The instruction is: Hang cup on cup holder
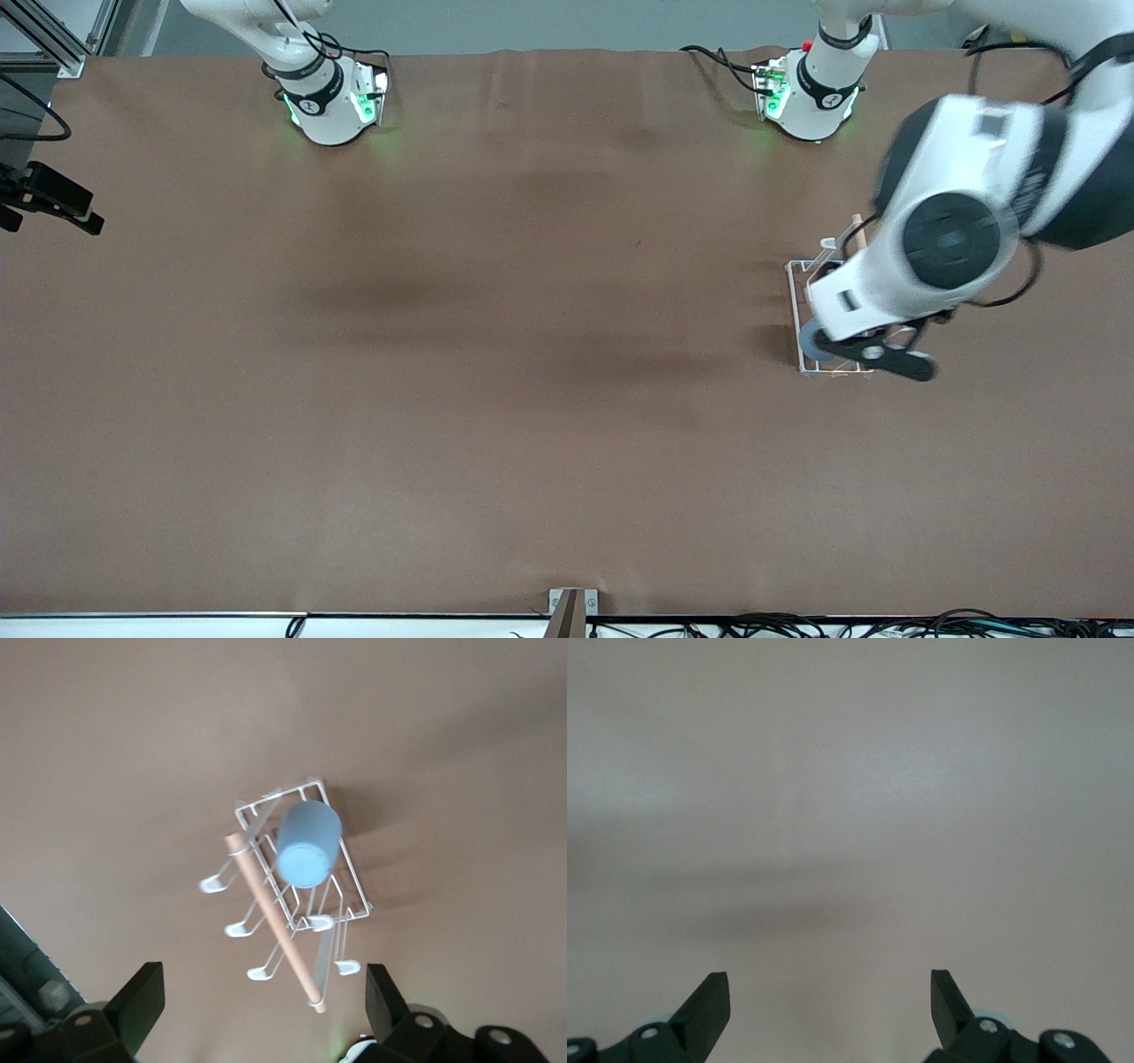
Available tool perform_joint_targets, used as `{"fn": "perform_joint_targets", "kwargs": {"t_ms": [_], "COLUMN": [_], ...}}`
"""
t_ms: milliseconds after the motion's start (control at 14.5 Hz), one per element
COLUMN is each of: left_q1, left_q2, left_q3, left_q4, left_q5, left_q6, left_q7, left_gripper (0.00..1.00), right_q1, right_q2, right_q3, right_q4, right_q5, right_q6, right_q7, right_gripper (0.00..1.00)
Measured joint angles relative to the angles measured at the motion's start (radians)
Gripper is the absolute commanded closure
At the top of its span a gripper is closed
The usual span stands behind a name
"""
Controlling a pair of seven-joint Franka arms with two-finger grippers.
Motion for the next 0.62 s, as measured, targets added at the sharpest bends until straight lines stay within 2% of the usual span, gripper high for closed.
{"fn": "perform_joint_targets", "kwargs": {"t_ms": [344, 619], "left_q1": [0.031, 0.053], "left_q2": [-0.097, -0.221], "left_q3": [-0.001, 0.003], "left_q4": [0.02, 0.021], "left_q5": [-0.009, -0.117], "left_q6": [0.067, 0.066], "left_q7": [0.003, -0.029], "left_gripper": [0.0, 0.0], "right_q1": [-0.002, -0.002], "right_q2": [0.002, 0.012], "right_q3": [-0.003, -0.003], "right_q4": [0.0, 0.0], "right_q5": [0.0, -0.001], "right_q6": [0.001, 0.002], "right_q7": [0.0, 0.0], "right_gripper": [0.0, 0.0]}}
